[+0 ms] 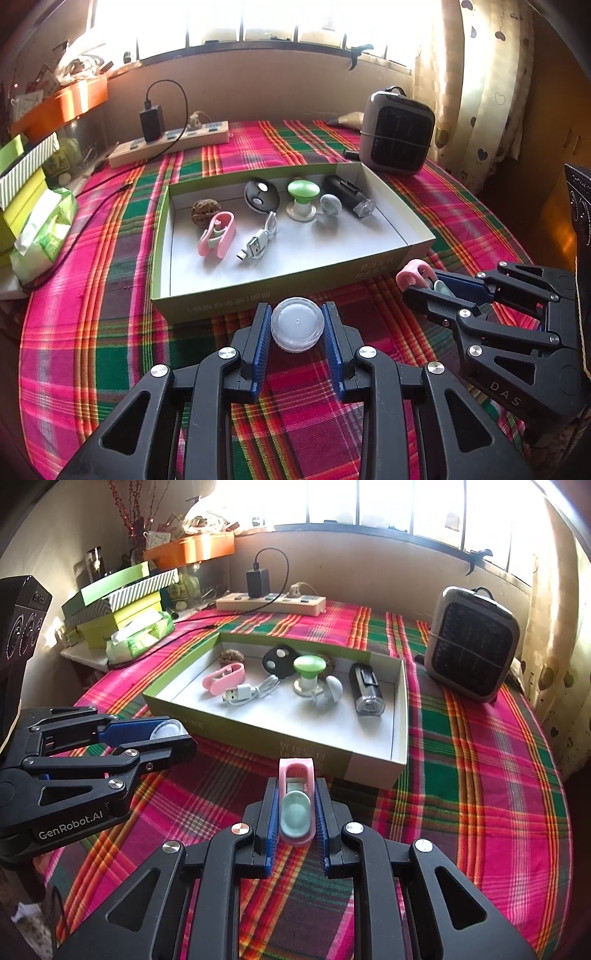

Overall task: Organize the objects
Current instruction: 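Lift the held pink case and clear container off the cloth, then carry the pink case and clear container over the box lid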

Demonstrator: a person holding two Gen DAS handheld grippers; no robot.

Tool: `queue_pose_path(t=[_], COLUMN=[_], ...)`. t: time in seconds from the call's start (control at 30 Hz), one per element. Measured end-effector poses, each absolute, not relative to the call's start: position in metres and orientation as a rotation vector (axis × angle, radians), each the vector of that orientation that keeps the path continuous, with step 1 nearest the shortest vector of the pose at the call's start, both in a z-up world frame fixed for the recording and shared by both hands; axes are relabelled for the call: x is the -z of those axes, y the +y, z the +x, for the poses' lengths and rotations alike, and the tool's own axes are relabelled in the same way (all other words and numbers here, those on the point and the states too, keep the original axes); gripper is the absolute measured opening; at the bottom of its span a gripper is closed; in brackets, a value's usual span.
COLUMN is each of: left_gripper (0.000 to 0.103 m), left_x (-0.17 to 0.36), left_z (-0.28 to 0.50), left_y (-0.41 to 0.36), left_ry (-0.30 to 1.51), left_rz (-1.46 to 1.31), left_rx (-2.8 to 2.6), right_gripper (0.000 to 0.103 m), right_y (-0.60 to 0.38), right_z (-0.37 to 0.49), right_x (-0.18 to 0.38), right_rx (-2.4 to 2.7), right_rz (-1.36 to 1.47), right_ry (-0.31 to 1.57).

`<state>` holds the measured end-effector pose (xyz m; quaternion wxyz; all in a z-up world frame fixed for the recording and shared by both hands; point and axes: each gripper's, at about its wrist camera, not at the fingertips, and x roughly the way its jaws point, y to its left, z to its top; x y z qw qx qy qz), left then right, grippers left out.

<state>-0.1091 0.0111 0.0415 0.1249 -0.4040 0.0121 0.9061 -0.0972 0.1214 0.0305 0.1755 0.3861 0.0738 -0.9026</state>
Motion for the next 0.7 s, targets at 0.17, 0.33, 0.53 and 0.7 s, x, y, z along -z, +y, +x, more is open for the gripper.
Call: queue_pose_path(t=[0.17, 0.33, 0.53, 0.7], left_gripper=[0.026, 0.026, 0.026, 0.026], left_x=[-0.049, -0.053, -0.058, -0.062], left_z=[-0.11, -0.113, -0.121, -0.13], left_y=[0.011, 0.013, 0.015, 0.015], left_ry=[0.04, 0.054, 0.056, 0.051], left_rz=[-1.154, -1.141, -1.124, -1.11], left_rx=[-2.654, -2.653, -2.648, -2.648], right_gripper=[0.019, 0.019, 0.019, 0.019], right_y=[0.123, 0.123, 0.121, 0.119], right_z=[-0.098, -0.101, -0.108, -0.116], right_x=[-0.037, -0.041, -0.047, -0.052], right_rx=[2.569, 2.576, 2.584, 2.588], right_rz=[1.076, 1.065, 1.054, 1.043], right_ry=[0.198, 0.196, 0.202, 0.204])
